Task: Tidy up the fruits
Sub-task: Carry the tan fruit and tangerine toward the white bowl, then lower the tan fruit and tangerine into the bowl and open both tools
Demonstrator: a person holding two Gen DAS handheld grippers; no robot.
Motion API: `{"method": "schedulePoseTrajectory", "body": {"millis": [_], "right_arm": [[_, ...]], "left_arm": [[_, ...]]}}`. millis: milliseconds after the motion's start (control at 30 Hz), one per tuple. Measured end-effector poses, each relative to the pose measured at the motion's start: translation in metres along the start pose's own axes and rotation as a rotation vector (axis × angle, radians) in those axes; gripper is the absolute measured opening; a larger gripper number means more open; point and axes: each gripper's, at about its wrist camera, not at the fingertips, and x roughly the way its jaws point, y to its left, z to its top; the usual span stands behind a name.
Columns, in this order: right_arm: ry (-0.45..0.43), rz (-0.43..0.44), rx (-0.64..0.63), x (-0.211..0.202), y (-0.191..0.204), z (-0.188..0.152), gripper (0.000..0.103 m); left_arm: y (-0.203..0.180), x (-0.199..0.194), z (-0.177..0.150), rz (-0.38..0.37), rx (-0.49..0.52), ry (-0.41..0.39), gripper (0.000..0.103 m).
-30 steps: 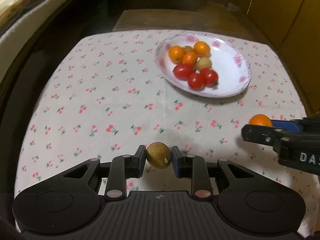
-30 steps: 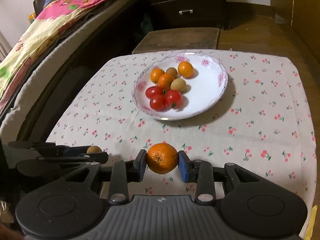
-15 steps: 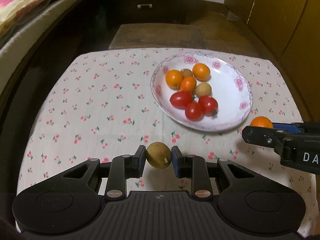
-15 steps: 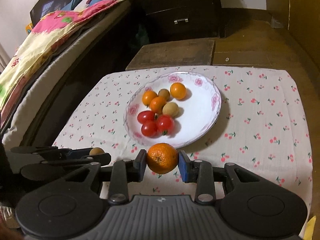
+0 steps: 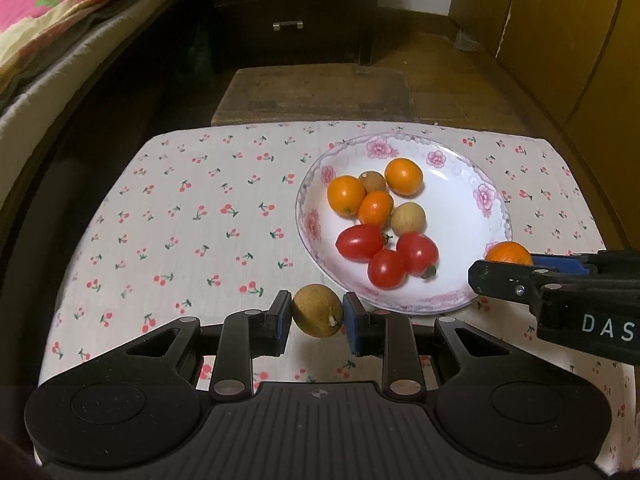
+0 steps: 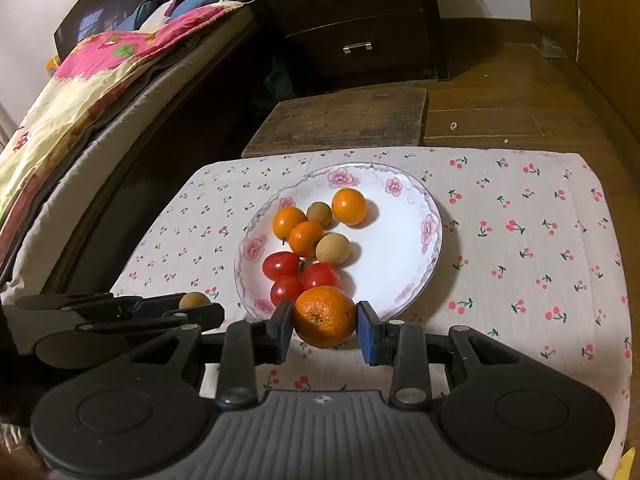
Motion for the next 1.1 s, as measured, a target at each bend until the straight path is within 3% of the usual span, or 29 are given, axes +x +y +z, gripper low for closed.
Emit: {"method": "schedulePoseTrajectory", "body": {"millis": [1100], "right_arm": [[-0.018,-0.006,0.020,0.021,-0.013,0.021,0.035]], "left_arm": [[-0.012,0.020,0.025,-0.032,-0.028,-0.008,0.039]]}}
